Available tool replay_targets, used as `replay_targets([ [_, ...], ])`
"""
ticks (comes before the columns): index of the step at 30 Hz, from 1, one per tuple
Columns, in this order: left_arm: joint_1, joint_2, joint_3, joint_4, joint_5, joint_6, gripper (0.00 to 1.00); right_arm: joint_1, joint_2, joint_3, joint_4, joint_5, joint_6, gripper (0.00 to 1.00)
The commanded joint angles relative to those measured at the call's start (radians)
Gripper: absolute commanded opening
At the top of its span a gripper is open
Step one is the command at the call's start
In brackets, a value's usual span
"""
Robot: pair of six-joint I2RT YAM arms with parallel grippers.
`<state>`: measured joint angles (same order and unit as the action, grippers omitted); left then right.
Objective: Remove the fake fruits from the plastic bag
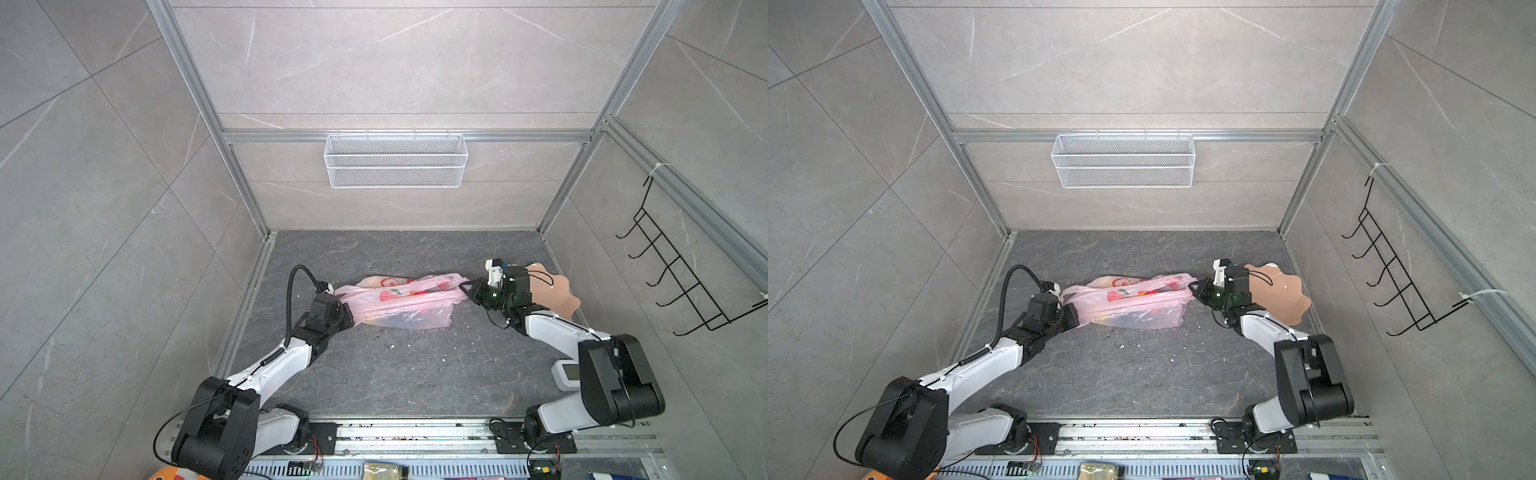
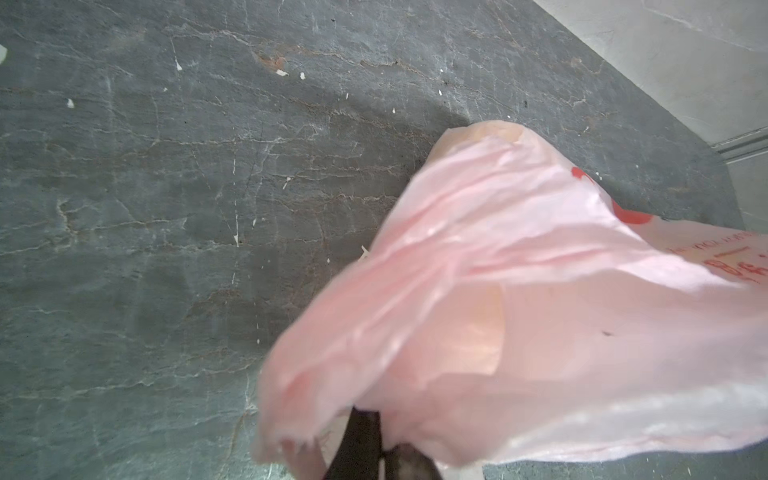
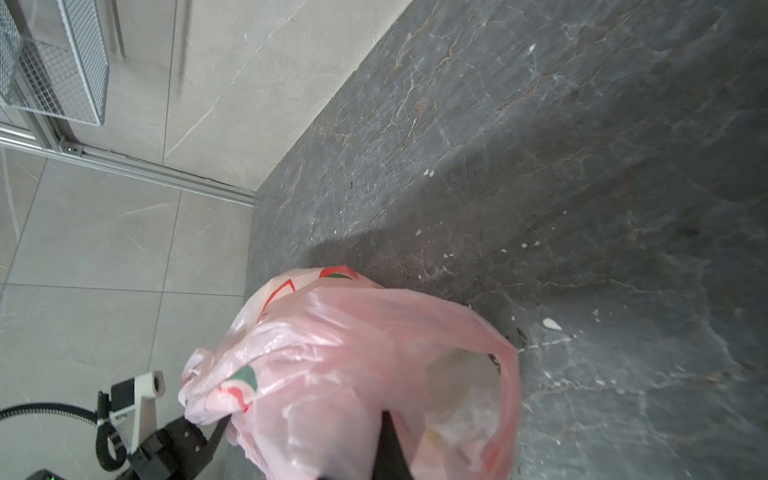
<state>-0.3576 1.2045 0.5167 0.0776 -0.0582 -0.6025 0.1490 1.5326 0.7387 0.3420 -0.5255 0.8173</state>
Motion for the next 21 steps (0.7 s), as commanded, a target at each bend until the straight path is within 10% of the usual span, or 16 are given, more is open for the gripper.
replay_targets([
  [1,0.011,-0.017,-0.015,0.073,0.026,0.036,0.00,0.027,0.032,0.088,0.077,-0.055,0.053,0.00],
  [5,-0.066,0.034,0.038,0.073,0.048,0.076,0.00,0.111,-0.005,0.185,-0.143,0.038,-0.086,0.06],
  [13,-0.225,0.068,0.083,0.077,-0.002,0.124,0.00,0.148,-0.120,0.307,-0.572,0.395,-0.252,0.78],
  [21,-0.296,0.076,0.079,0.076,-0.040,0.119,0.00,0.411,-0.166,0.410,-0.895,0.903,-0.219,0.84],
])
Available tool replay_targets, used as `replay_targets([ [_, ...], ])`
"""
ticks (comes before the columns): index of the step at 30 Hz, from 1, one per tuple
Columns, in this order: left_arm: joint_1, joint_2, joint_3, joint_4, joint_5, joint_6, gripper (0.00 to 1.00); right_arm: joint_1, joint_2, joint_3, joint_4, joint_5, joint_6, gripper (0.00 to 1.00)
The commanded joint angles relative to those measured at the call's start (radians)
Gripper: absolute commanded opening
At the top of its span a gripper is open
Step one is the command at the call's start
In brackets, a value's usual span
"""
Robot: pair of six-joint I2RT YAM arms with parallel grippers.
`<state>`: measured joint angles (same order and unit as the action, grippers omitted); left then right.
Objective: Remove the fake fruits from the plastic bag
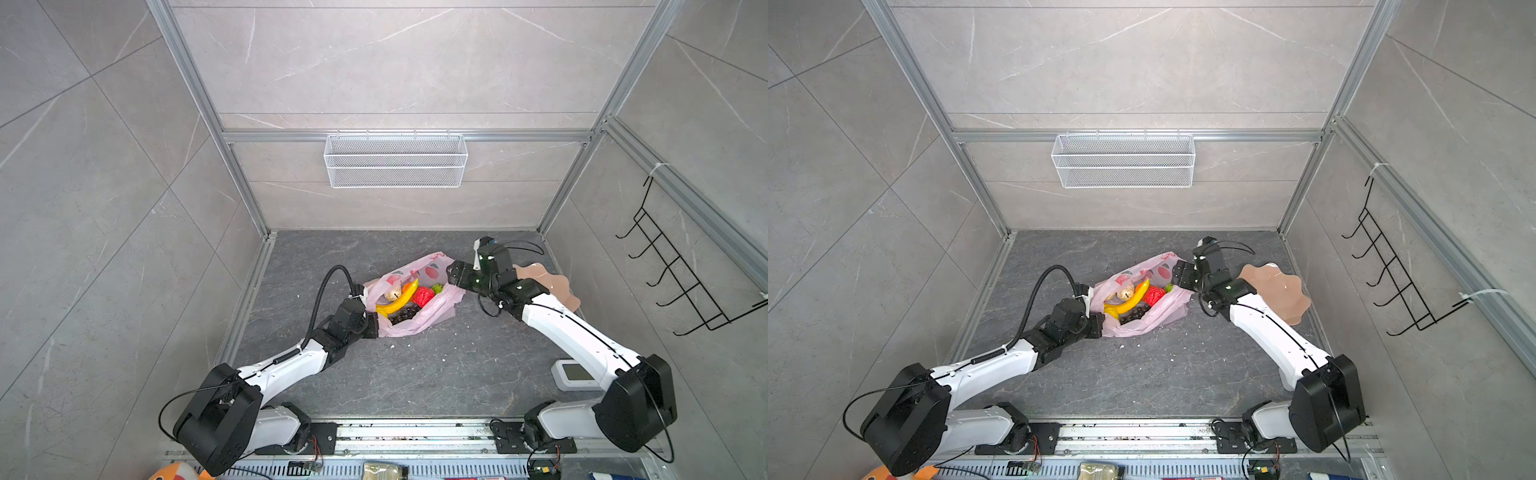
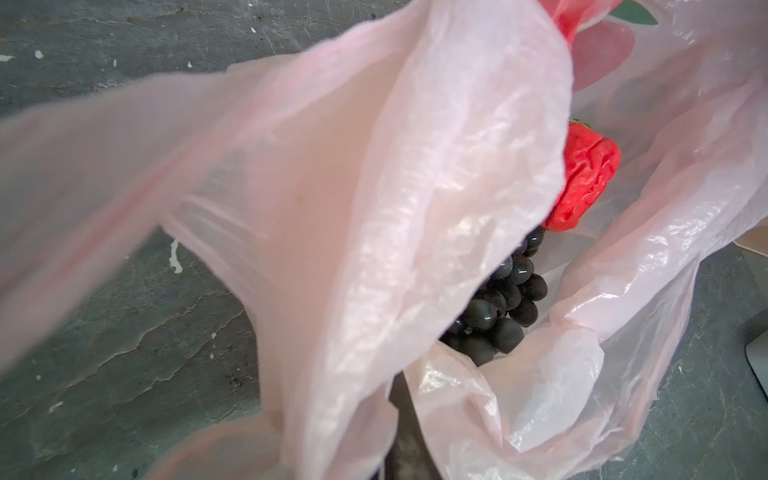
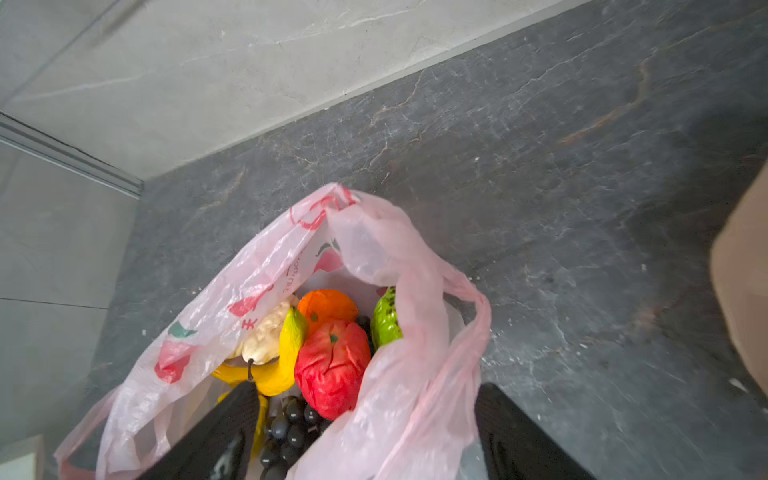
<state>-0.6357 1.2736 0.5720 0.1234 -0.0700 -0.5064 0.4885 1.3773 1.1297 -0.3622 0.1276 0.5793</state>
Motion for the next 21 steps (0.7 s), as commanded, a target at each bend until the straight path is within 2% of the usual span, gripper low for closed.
replay_targets([
  [1,-0.026,0.010,0.025,0.033,-0.031,0.024,0.00,0.099,-0.001,0.008,-0.189,0.275,0.048,0.84],
  [7,-0.065,0.036,0.036,0.039,-0.036,0.025,0.00,0.130,0.144,0.035,-0.142,0.245,0.103,0.79],
  [11,-0.078,0.033,0.034,0.023,-0.051,0.017,0.00,0.132,0.209,0.075,-0.144,0.236,0.112,0.72],
  [13,-0.079,0.023,0.028,0.013,-0.065,0.014,0.04,0.133,0.226,0.075,-0.136,0.244,0.113,0.67],
  [18,-0.079,-0.043,0.010,-0.052,-0.132,0.006,0.26,0.129,0.206,0.023,-0.105,0.255,0.103,0.45],
  [19,-0.080,-0.066,0.008,-0.073,-0.149,0.015,0.34,0.124,0.192,0.002,-0.091,0.249,0.104,0.44],
  [21,-0.078,-0.115,0.008,-0.128,-0.185,0.029,0.48,0.114,0.163,-0.047,-0.045,0.224,0.100,0.36],
])
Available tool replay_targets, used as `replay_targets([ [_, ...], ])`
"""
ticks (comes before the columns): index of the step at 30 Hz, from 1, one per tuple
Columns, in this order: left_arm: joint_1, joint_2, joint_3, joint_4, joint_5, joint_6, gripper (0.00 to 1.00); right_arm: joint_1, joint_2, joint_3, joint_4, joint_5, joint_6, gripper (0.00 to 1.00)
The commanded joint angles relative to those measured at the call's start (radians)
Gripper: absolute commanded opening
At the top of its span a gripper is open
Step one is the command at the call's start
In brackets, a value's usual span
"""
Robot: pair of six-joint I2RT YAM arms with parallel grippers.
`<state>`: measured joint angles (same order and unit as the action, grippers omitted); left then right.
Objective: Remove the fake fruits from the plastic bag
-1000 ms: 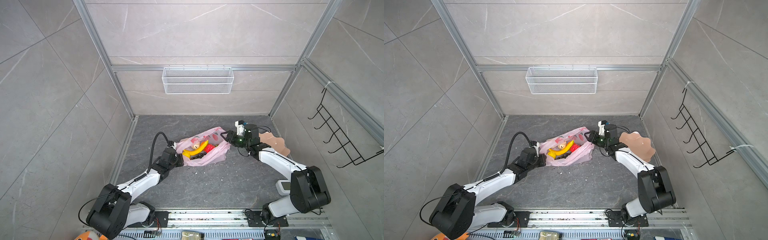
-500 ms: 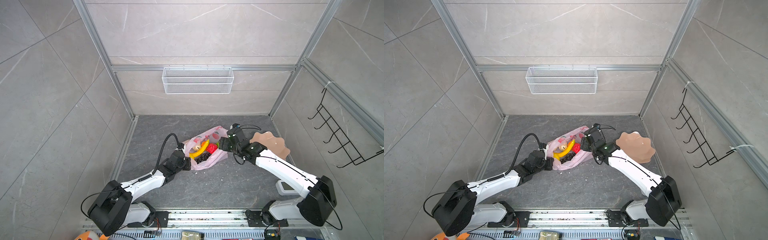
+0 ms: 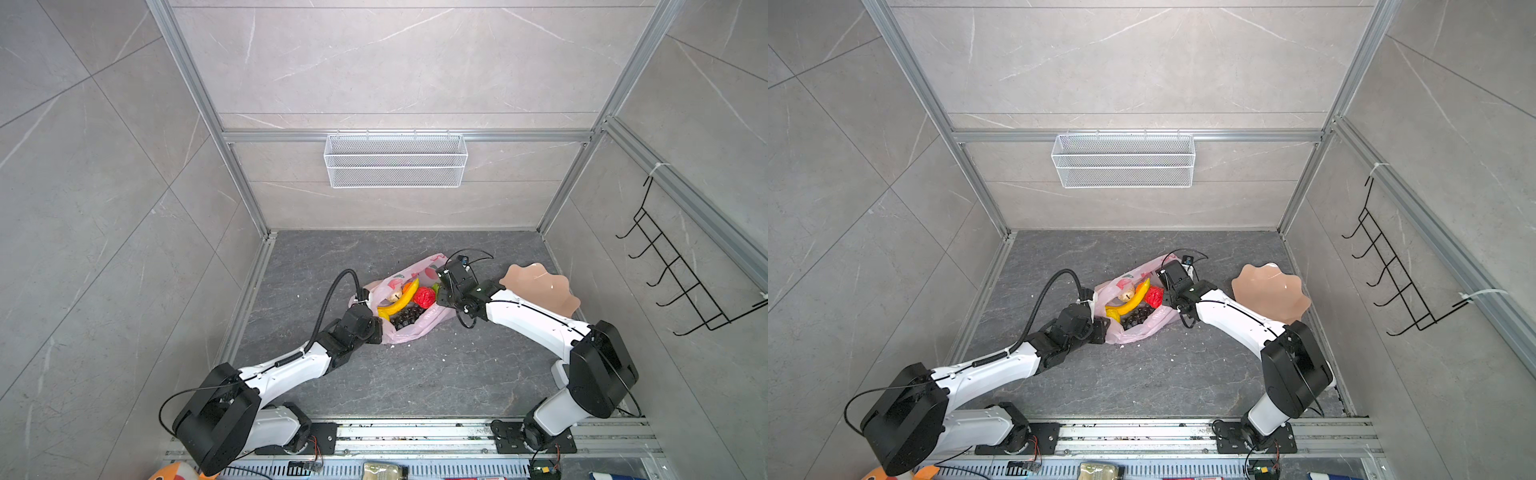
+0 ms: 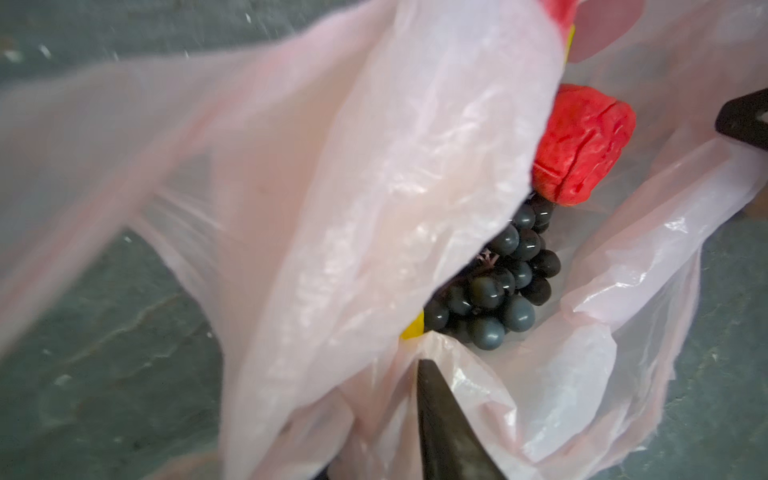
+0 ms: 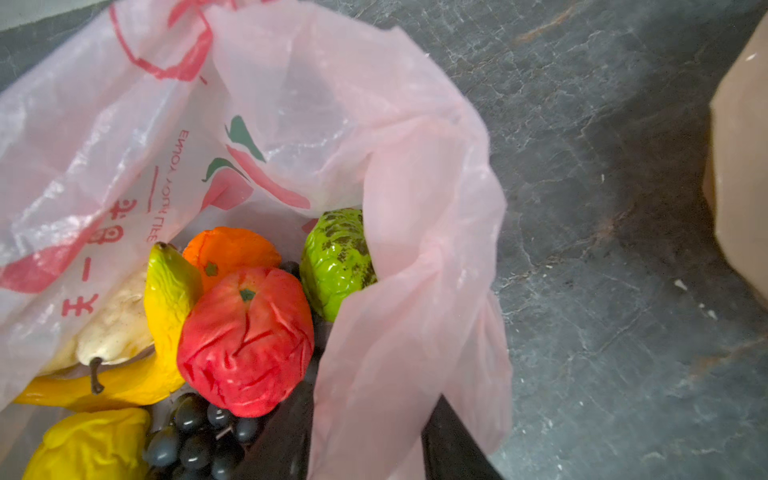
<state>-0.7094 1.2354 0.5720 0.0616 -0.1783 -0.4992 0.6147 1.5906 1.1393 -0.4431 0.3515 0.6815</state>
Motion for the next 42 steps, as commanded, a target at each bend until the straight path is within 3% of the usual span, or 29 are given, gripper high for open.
replay_targets([
  [1,-0.005,-0.105,0.011,-0.100,-0.094,0.033,0.53,-0.015,-0.062,-0.074,0.055,-0.017,-0.006,0.31],
  [2,-0.005,-0.134,0.018,-0.142,-0.113,0.040,0.57,-0.016,-0.072,-0.093,0.082,-0.039,-0.015,0.25],
  [6,-0.005,-0.222,0.060,-0.314,-0.228,-0.034,0.64,-0.017,-0.089,-0.113,0.112,-0.075,-0.039,0.15],
  [13,-0.026,-0.209,0.164,-0.367,-0.159,0.053,0.67,-0.015,-0.132,-0.119,0.129,-0.096,-0.068,0.10],
  [24,-0.078,0.257,0.575,-0.553,-0.320,0.343,0.74,-0.016,-0.181,-0.144,0.121,-0.097,-0.076,0.08],
  [30,-0.056,0.415,0.682,-0.577,-0.328,0.366,0.75,-0.015,-0.192,-0.155,0.120,-0.088,-0.077,0.06],
  [32,-0.003,0.457,0.715,-0.587,-0.307,0.331,0.61,-0.015,-0.200,-0.163,0.129,-0.086,-0.088,0.05],
  [35,0.131,0.481,0.716,-0.543,-0.150,0.263,0.34,-0.025,-0.223,-0.208,0.182,-0.109,-0.122,0.02],
  [40,0.343,0.565,0.736,-0.449,0.119,0.162,0.10,-0.153,-0.266,-0.329,0.317,-0.349,-0.132,0.00],
  [42,0.385,0.616,0.772,-0.439,0.161,0.145,0.07,-0.228,-0.266,-0.388,0.392,-0.468,-0.101,0.00],
])
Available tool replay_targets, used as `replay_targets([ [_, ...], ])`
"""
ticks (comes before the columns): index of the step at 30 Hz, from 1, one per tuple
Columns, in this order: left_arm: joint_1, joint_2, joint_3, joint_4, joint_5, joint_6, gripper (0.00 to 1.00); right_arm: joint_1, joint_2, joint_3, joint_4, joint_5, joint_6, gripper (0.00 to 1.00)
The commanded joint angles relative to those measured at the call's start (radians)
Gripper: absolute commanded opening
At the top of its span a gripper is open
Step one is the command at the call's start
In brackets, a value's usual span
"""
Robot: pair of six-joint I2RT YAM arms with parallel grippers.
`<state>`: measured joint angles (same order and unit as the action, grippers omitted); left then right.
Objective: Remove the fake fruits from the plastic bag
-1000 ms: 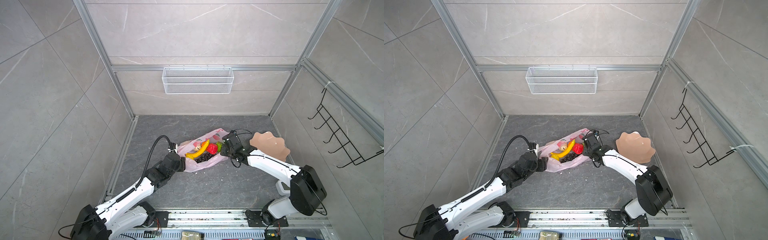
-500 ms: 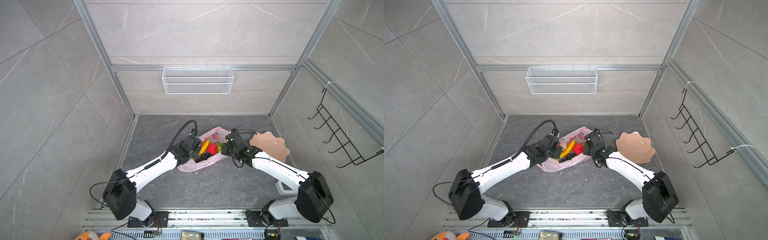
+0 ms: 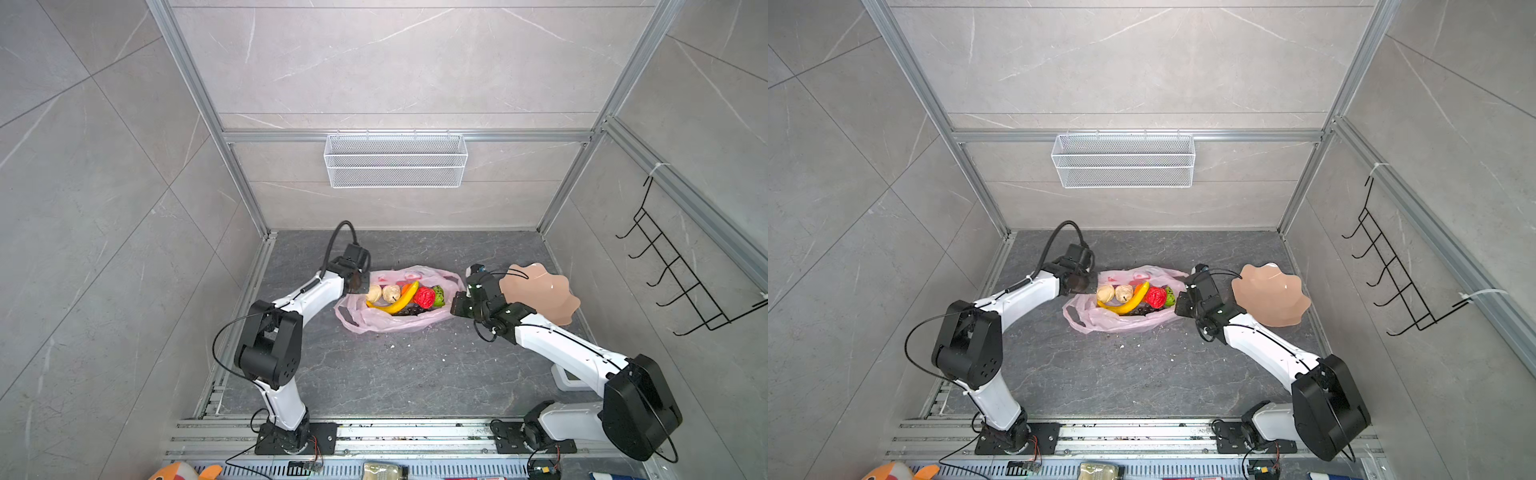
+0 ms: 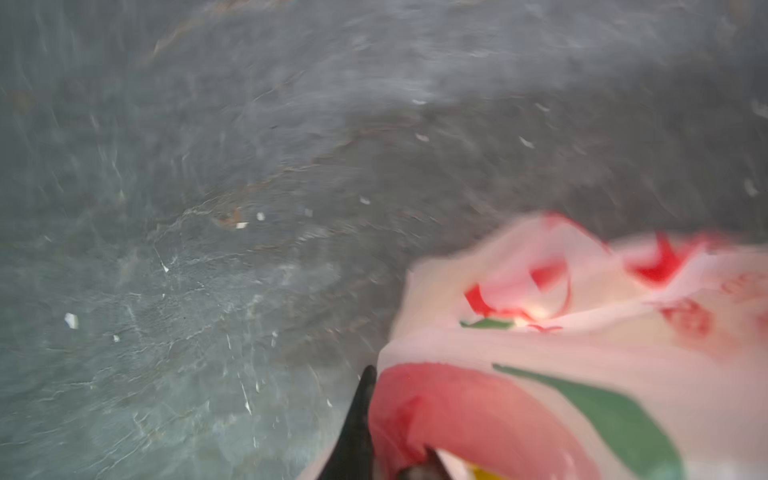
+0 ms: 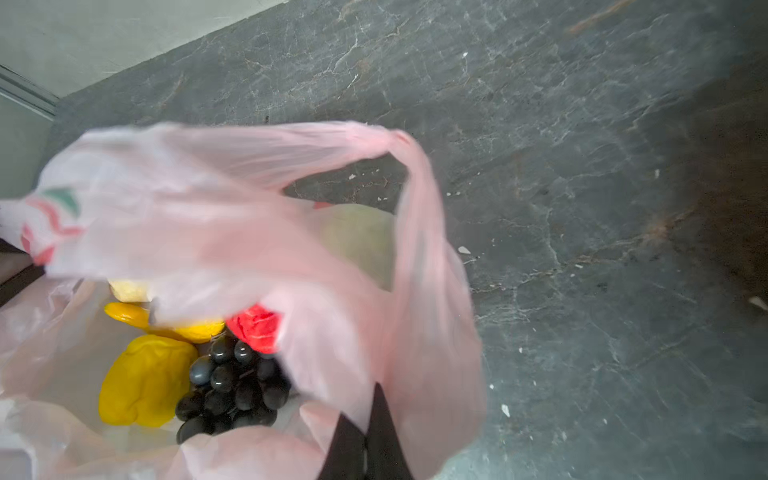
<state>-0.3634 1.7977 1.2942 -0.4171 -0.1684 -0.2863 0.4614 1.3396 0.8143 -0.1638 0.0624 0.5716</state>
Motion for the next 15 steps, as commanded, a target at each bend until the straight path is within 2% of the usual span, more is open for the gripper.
replay_targets([
  [1,0.052,0.082,0.075,0.037,0.167,-0.071,0.06,-0.102,-0.009,-0.089,0.154,-0.231,0.025,0.00],
  [6,0.057,0.201,0.222,-0.004,0.241,-0.059,0.06,-0.105,0.034,-0.104,0.190,-0.275,0.019,0.00],
  [8,0.039,0.220,0.267,-0.027,0.251,-0.046,0.10,-0.092,0.044,-0.094,0.202,-0.298,0.021,0.00],
  [12,-0.018,0.210,0.316,-0.085,0.185,-0.005,0.34,-0.038,0.045,-0.047,0.164,-0.263,-0.001,0.00],
  [15,-0.044,0.162,0.306,-0.141,0.092,-0.026,0.56,-0.010,0.045,-0.018,0.124,-0.227,-0.016,0.00],
])
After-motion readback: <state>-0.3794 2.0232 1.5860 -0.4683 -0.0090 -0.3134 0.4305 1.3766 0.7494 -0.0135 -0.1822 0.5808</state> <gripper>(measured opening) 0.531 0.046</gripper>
